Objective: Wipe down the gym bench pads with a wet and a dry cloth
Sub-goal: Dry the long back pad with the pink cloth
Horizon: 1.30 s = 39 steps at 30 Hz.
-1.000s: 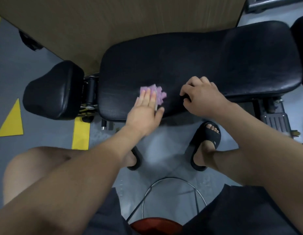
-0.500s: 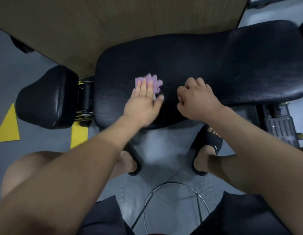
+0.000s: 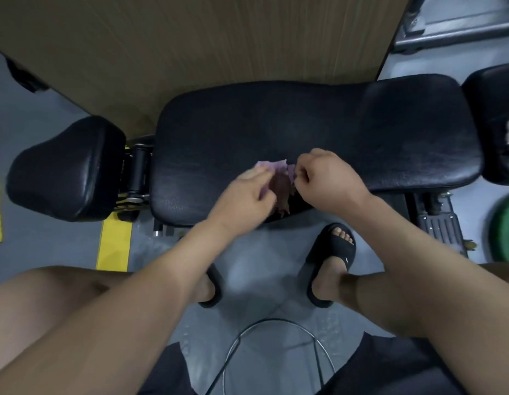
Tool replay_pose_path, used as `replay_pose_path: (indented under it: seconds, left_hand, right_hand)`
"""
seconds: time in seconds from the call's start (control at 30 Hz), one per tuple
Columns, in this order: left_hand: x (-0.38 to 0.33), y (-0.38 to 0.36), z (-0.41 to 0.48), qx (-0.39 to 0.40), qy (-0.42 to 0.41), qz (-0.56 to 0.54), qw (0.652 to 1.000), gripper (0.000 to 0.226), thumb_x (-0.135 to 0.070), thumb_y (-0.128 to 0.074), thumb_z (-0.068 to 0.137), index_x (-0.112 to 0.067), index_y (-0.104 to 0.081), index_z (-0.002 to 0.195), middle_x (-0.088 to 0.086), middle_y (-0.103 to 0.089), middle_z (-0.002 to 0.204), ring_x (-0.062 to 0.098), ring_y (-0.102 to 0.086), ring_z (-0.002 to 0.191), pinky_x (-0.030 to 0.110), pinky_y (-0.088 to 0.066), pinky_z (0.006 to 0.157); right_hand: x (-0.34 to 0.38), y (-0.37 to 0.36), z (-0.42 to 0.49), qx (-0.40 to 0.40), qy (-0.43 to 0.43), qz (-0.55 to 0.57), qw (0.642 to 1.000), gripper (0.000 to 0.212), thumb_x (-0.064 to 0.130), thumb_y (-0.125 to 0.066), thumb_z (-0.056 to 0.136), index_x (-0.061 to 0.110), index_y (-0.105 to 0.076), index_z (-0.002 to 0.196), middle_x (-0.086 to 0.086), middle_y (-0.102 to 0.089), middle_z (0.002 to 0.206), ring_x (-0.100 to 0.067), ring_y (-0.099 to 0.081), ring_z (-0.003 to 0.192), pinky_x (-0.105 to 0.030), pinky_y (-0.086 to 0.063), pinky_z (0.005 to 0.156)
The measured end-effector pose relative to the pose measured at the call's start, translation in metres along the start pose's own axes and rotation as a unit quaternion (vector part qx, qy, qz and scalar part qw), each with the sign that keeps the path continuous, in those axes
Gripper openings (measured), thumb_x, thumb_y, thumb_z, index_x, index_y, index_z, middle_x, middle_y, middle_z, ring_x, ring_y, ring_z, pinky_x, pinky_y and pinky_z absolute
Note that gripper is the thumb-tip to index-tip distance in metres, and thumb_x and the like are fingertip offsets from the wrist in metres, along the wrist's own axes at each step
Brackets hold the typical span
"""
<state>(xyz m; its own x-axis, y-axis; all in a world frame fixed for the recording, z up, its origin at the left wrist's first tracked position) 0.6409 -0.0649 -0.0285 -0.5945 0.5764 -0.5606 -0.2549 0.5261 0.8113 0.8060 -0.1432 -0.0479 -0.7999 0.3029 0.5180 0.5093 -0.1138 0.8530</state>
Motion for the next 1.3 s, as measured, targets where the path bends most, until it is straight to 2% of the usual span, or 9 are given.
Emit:
replay_pose_path:
  seconds: [0.1, 0.2, 0.3, 0.47, 0.57, 0.87, 1.03, 1.17, 1.3]
  left_hand:
    - [0.033, 0.019, -0.010, -0.113, 0.050, 0.024, 0.992, 0.041, -0.009, -0.049, 0.087, -0.002, -0.068, 0.123, 0.017, -0.067, 0.126, 0.034, -0.057, 0.123, 0.020, -0.033, 0.110]
    - [0.063, 0.022, -0.019, -0.128, 0.108, 0.042, 0.985, 0.038, -0.009, -0.053, 0.090, -0.005, -0.063, 0.126, 0.013, -0.061, 0.126, 0.030, -0.047, 0.126, 0.033, -0.037, 0.110]
    - [0.076, 0.026, -0.016, -0.151, 0.112, 0.050, 0.981, 0.038, -0.010, -0.055, 0.089, -0.005, -0.058, 0.127, 0.012, -0.053, 0.132, 0.029, -0.038, 0.130, 0.038, -0.038, 0.110]
    - [0.086, 0.035, 0.022, -0.168, 0.105, 0.067, 0.978, 0.046, -0.019, -0.053, 0.093, -0.006, -0.052, 0.136, 0.014, -0.039, 0.151, 0.031, -0.031, 0.142, 0.045, -0.026, 0.121]
    - [0.099, 0.034, 0.048, -0.152, 0.121, 0.094, 0.977, 0.053, -0.027, -0.049, 0.097, -0.011, -0.042, 0.147, 0.012, -0.027, 0.162, 0.030, -0.017, 0.152, 0.048, -0.009, 0.127]
    - [0.115, 0.019, 0.063, -0.162, 0.122, 0.168, 0.965, 0.060, -0.040, -0.039, 0.097, -0.015, -0.037, 0.153, 0.009, -0.031, 0.163, 0.027, -0.016, 0.155, 0.051, -0.013, 0.126]
    - [0.116, 0.017, 0.063, -0.163, 0.128, 0.168, 0.964, 0.060, -0.040, -0.040, 0.097, -0.015, -0.039, 0.152, 0.009, -0.032, 0.162, 0.028, -0.017, 0.154, 0.052, -0.012, 0.126]
    - [0.114, 0.020, 0.065, -0.161, 0.127, 0.168, 0.964, 0.061, -0.040, -0.041, 0.096, -0.015, -0.039, 0.151, 0.009, -0.032, 0.162, 0.028, -0.017, 0.154, 0.052, -0.012, 0.126]
    - [0.116, 0.018, 0.063, -0.168, 0.130, 0.172, 0.962, 0.061, -0.042, -0.040, 0.096, -0.015, -0.041, 0.150, 0.009, -0.033, 0.161, 0.028, -0.019, 0.154, 0.051, -0.012, 0.126]
  right_hand:
    - [0.018, -0.007, -0.005, -0.020, 0.011, 0.012, 1.000, 0.014, 0.019, -0.051, 0.092, 0.016, -0.049, 0.079, -0.002, -0.048, 0.086, -0.028, -0.052, 0.087, -0.037, -0.045, 0.065]
    - [0.044, -0.015, -0.002, -0.027, 0.030, 0.000, 0.999, 0.010, 0.021, -0.048, 0.089, 0.015, -0.054, 0.083, -0.005, -0.054, 0.092, -0.027, -0.050, 0.093, -0.041, -0.048, 0.074]
    - [0.069, -0.023, 0.010, -0.084, 0.052, -0.004, 0.995, 0.026, 0.026, -0.039, 0.086, 0.013, -0.061, 0.092, -0.007, -0.058, 0.100, -0.029, -0.050, 0.096, -0.044, -0.050, 0.080]
    - [0.071, -0.051, 0.043, -0.116, 0.042, -0.055, 0.991, 0.040, 0.030, -0.048, 0.099, 0.005, -0.060, 0.127, -0.017, -0.055, 0.133, -0.035, -0.047, 0.130, -0.047, -0.039, 0.113]
    - [0.061, -0.074, 0.050, -0.052, -0.016, -0.110, 0.992, 0.060, 0.051, -0.035, 0.105, 0.018, -0.037, 0.156, -0.015, -0.030, 0.162, -0.034, -0.016, 0.155, -0.051, -0.012, 0.127]
    - [0.035, -0.061, 0.128, -0.073, -0.100, -0.144, 0.982, 0.068, 0.061, -0.022, 0.105, 0.031, -0.007, 0.164, -0.010, -0.007, 0.171, -0.030, 0.001, 0.158, -0.051, -0.004, 0.128]
    - [0.025, -0.047, 0.186, -0.086, -0.102, -0.152, 0.979, 0.068, 0.061, -0.019, 0.105, 0.029, -0.010, 0.164, -0.011, -0.010, 0.171, -0.031, -0.002, 0.158, -0.052, -0.006, 0.127]
    - [0.048, -0.056, 0.136, -0.110, -0.078, -0.151, 0.979, 0.065, 0.059, -0.028, 0.106, 0.029, -0.021, 0.163, -0.012, -0.021, 0.168, -0.034, -0.010, 0.157, -0.053, -0.010, 0.127]
    - [0.050, -0.065, 0.121, -0.057, -0.066, -0.167, 0.982, 0.067, 0.063, -0.031, 0.103, 0.033, -0.020, 0.162, -0.009, -0.020, 0.168, -0.034, -0.008, 0.157, -0.054, -0.009, 0.127]
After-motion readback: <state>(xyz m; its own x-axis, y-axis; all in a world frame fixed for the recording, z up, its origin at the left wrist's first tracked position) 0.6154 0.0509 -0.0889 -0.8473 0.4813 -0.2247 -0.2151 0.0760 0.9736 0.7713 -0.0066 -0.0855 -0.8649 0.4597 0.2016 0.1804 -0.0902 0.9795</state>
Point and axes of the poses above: each hand's wrist, its own z-axis towards the middle knuckle, its own y-axis out of the back of the hand, x = y × z, the point moved 3 cm from there along z, towards the middle knuckle
